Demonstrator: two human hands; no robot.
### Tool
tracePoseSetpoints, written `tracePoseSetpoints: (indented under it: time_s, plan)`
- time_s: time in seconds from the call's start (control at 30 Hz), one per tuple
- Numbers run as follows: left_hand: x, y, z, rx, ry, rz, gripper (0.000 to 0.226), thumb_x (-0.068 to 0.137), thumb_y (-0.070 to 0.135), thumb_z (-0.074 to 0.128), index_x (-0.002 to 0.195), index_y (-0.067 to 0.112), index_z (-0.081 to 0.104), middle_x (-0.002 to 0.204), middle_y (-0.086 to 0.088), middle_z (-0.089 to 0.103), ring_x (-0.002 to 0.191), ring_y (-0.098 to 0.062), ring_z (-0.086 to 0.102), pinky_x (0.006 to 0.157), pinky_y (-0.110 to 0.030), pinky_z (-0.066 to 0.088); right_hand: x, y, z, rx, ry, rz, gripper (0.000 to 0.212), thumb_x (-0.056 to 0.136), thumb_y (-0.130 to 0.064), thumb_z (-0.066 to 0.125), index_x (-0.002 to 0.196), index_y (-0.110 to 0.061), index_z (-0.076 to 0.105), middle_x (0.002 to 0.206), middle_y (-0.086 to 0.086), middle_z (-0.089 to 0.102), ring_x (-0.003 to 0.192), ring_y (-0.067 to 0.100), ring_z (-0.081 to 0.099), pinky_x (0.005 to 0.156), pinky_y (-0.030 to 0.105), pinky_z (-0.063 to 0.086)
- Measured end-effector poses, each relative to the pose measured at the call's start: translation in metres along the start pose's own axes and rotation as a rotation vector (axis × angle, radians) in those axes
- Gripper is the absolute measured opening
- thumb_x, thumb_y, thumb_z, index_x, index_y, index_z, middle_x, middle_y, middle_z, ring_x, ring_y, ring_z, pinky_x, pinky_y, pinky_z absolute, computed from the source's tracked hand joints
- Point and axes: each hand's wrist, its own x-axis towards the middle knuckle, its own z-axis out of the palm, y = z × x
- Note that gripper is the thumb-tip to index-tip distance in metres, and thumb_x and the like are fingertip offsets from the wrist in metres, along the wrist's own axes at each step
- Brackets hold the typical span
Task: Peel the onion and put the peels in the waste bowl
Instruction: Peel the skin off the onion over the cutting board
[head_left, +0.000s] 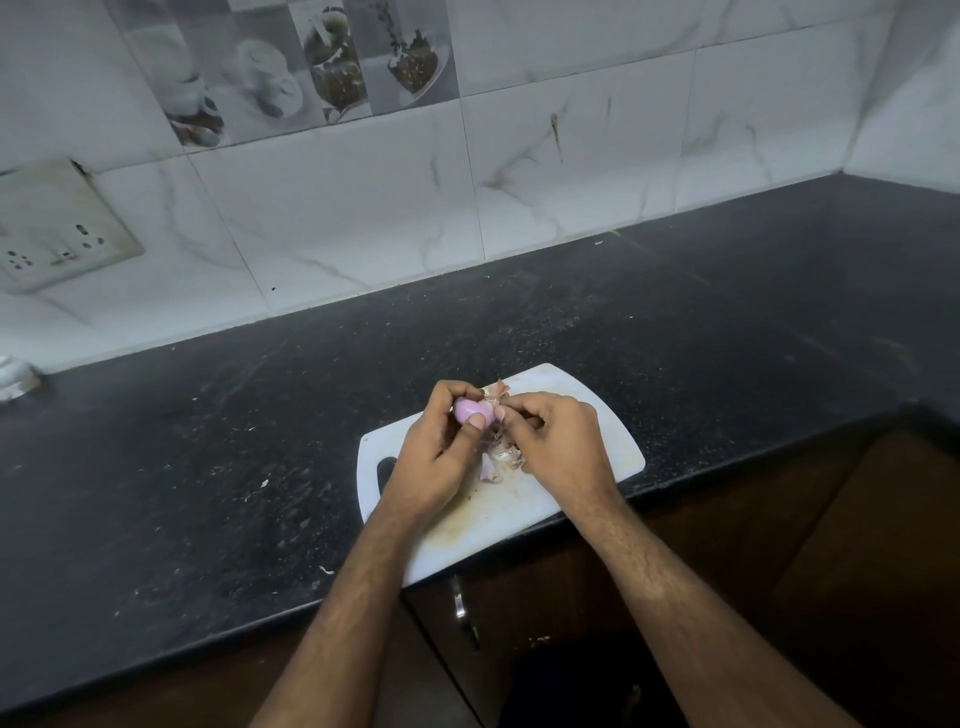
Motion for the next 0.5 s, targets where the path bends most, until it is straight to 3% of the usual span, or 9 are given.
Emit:
tracePoseSetpoints:
  time_s: [0.2, 0.33, 0.5]
  plan:
    - [-0.0001, -0.0015, -0.0012, 0.024, 0.005, 0.000, 0.013, 0.105, 0.030, 0.059, 0.116, 0.024, 0.057, 0.107, 0.020, 0.067, 0.102, -0.005, 0.066, 0.089, -0.026, 0.056, 0.0003, -0.0008, -0.0007, 0.021, -0.028, 0.031, 0.012, 0.095, -0.025, 0.073, 0.104, -0.025, 0.081, 0.074, -0.014, 0.074, 0.072, 0.002, 0.072, 0.059, 0.030, 0.063]
    - [-0.0014, 0.0012, -0.0001, 0.030, 0.002, 0.014, 0.015, 0.104, 0.029, 0.061, 0.117, 0.022, 0.059, 0.113, 0.018, 0.070, 0.107, -0.007, 0.069, 0.091, -0.024, 0.057, 0.0012, -0.0006, -0.0016, 0.036, -0.027, 0.060, 0.012, 0.093, -0.023, 0.075, 0.103, -0.022, 0.082, 0.074, -0.009, 0.076, 0.068, 0.006, 0.072, 0.051, 0.029, 0.061]
    - [-0.0015, 0.0004, -0.0010, 0.044, 0.007, 0.014, 0.011, 0.108, 0.019, 0.062, 0.119, 0.019, 0.060, 0.116, 0.015, 0.070, 0.111, -0.010, 0.069, 0.093, -0.026, 0.058, 0.0017, -0.0003, -0.0010, 0.042, -0.016, 0.063, 0.011, 0.092, -0.024, 0.076, 0.101, -0.021, 0.081, 0.074, -0.010, 0.075, 0.067, 0.005, 0.072, 0.052, 0.027, 0.061]
